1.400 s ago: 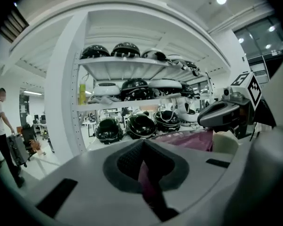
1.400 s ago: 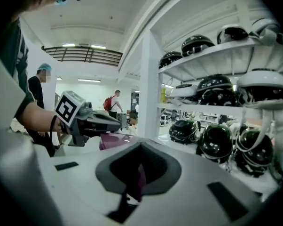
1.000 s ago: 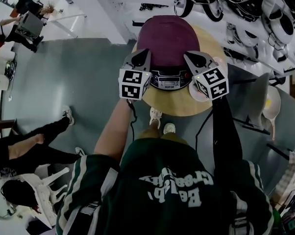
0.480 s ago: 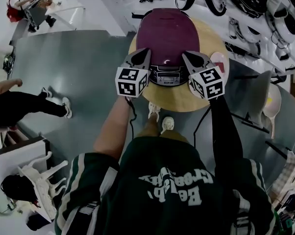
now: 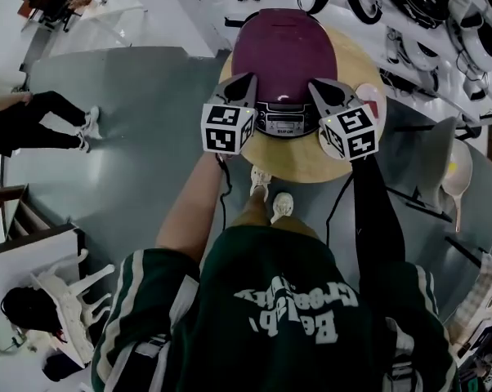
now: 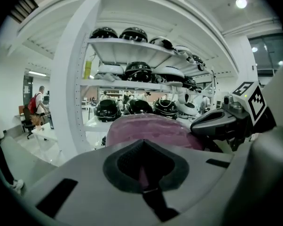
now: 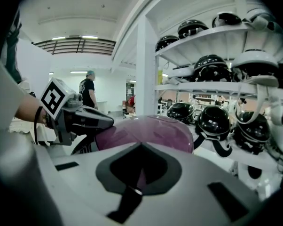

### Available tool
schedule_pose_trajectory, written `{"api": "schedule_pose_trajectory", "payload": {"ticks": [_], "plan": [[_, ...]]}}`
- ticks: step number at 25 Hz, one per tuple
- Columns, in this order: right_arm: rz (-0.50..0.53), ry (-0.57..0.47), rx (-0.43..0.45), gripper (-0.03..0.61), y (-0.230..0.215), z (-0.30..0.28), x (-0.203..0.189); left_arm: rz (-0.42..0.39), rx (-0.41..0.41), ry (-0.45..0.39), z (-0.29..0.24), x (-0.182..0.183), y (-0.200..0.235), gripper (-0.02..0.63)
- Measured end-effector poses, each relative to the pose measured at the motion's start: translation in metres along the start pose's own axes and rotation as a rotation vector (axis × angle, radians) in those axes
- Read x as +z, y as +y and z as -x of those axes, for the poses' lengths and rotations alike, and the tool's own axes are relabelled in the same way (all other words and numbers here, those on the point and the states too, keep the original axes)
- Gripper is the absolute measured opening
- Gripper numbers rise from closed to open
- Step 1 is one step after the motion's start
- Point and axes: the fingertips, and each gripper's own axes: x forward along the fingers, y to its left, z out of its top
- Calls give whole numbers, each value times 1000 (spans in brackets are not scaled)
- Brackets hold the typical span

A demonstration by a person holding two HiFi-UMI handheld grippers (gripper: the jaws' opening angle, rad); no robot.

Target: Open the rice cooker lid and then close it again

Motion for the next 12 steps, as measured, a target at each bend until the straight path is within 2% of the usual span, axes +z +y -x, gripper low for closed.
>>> {"api": "schedule_pose_trajectory", "payload": {"ticks": [3,8,12], "plan": [[-12,-76,-45,2,-4,14,15,-36,1,-23,9,8,-8,0],[-86,-218,-100,3,-6,49,47,-28,40,-154,39,47,-22,0],[-94,-285,-129,3,3,78,64,-81,74,-251,71,75,-40,0]]}}
